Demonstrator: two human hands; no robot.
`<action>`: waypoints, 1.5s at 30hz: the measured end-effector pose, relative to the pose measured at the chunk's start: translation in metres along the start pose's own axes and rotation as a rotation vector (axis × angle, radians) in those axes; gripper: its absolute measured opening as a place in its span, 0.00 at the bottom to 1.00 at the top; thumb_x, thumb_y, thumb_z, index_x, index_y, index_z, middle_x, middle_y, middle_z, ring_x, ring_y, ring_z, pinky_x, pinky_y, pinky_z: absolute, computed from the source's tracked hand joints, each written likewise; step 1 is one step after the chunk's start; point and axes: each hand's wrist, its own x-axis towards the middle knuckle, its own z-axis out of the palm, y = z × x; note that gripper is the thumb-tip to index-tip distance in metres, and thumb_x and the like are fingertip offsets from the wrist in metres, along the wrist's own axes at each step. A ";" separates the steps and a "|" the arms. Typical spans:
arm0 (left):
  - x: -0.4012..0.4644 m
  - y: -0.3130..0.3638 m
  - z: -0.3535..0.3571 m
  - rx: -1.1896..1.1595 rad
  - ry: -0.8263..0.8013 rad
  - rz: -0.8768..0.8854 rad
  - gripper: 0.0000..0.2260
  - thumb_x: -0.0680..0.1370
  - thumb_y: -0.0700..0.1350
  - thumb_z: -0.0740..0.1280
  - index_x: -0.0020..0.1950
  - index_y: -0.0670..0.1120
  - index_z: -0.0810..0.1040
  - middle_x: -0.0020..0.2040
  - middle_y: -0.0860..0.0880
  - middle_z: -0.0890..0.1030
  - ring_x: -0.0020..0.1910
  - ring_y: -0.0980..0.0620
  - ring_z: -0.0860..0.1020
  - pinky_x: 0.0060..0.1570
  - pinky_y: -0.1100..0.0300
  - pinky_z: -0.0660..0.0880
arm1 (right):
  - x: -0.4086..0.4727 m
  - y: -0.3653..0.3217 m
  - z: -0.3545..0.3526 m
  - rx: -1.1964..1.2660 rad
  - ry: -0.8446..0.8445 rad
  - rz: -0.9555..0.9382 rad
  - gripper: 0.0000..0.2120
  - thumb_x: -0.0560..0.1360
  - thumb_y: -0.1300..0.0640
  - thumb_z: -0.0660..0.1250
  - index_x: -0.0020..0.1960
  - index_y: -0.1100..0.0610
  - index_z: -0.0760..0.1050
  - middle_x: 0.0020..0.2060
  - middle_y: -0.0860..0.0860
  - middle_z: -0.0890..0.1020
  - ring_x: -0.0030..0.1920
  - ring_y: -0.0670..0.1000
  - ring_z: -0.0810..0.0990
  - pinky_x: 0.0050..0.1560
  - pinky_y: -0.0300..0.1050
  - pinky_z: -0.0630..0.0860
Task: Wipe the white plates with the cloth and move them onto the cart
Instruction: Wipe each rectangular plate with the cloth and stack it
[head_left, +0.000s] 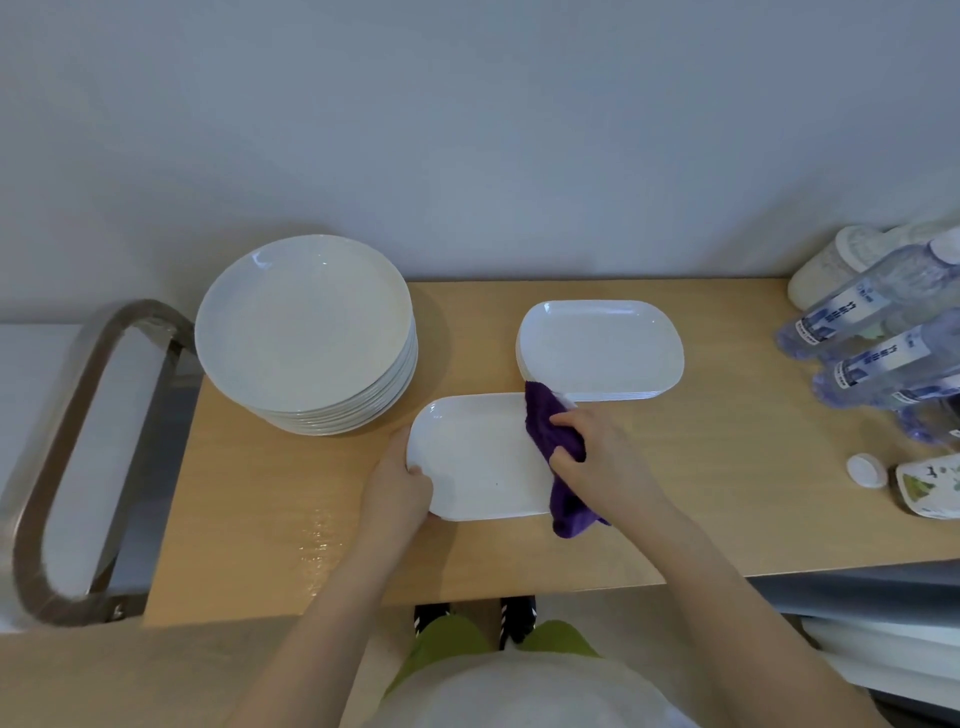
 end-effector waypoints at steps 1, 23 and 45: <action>0.000 0.000 -0.001 -0.024 -0.003 -0.009 0.28 0.72 0.32 0.53 0.66 0.55 0.71 0.49 0.61 0.75 0.52 0.48 0.75 0.42 0.46 0.81 | -0.004 -0.002 0.006 -0.006 -0.014 -0.021 0.19 0.73 0.58 0.64 0.64 0.53 0.74 0.59 0.47 0.75 0.55 0.48 0.73 0.51 0.38 0.68; -0.008 -0.006 -0.023 -0.391 -0.203 -0.144 0.21 0.81 0.35 0.58 0.67 0.57 0.69 0.51 0.44 0.83 0.43 0.47 0.84 0.36 0.53 0.81 | -0.005 -0.062 0.077 0.347 -0.295 -0.215 0.29 0.70 0.54 0.70 0.69 0.46 0.65 0.59 0.41 0.70 0.57 0.42 0.70 0.49 0.27 0.69; -0.001 0.003 -0.008 0.249 0.017 -0.010 0.23 0.76 0.48 0.68 0.69 0.49 0.68 0.62 0.47 0.74 0.53 0.48 0.75 0.51 0.50 0.75 | -0.040 0.077 -0.038 0.664 0.181 0.297 0.22 0.73 0.62 0.70 0.60 0.39 0.72 0.55 0.46 0.76 0.47 0.50 0.80 0.28 0.40 0.75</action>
